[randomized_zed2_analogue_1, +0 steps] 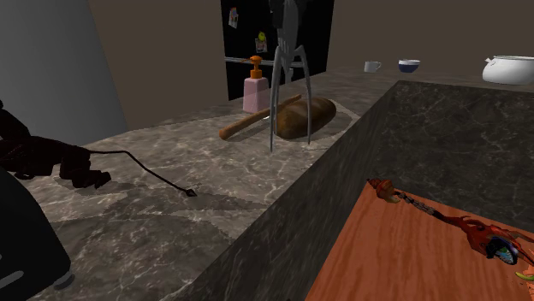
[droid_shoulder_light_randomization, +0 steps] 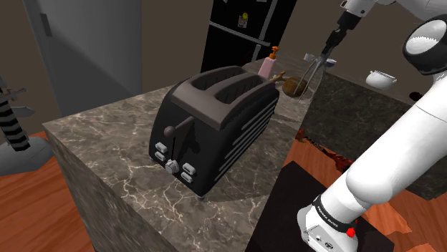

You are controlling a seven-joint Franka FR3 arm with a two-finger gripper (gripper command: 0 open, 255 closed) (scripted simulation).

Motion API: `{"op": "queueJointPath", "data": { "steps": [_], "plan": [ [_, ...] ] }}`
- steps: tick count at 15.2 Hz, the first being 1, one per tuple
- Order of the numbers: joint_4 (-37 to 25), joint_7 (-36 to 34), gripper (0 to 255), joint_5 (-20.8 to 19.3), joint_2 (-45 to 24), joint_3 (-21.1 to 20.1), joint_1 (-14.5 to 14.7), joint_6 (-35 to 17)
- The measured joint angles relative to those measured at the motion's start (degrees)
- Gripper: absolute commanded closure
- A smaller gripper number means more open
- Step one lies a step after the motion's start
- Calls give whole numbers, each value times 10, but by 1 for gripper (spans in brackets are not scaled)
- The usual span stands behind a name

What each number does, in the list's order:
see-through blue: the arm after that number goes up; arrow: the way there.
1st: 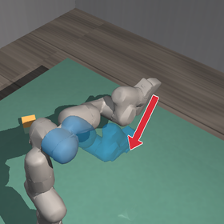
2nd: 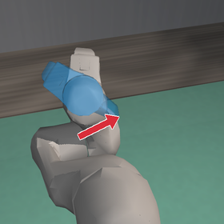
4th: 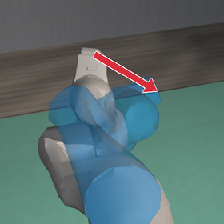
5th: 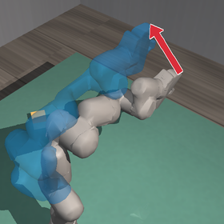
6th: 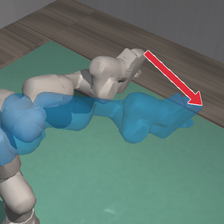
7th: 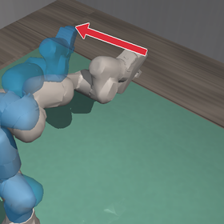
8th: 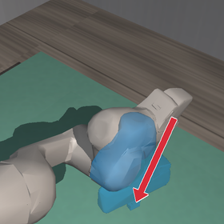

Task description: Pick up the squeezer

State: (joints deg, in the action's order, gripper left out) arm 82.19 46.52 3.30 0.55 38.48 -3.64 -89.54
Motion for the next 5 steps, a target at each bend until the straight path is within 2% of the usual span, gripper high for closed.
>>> {"op": "queueJointPath", "data": {
  "steps": [5],
  "plan": [
    [-59, 10, 255, 16, -23, 8, -8, 42]
  ]
}}
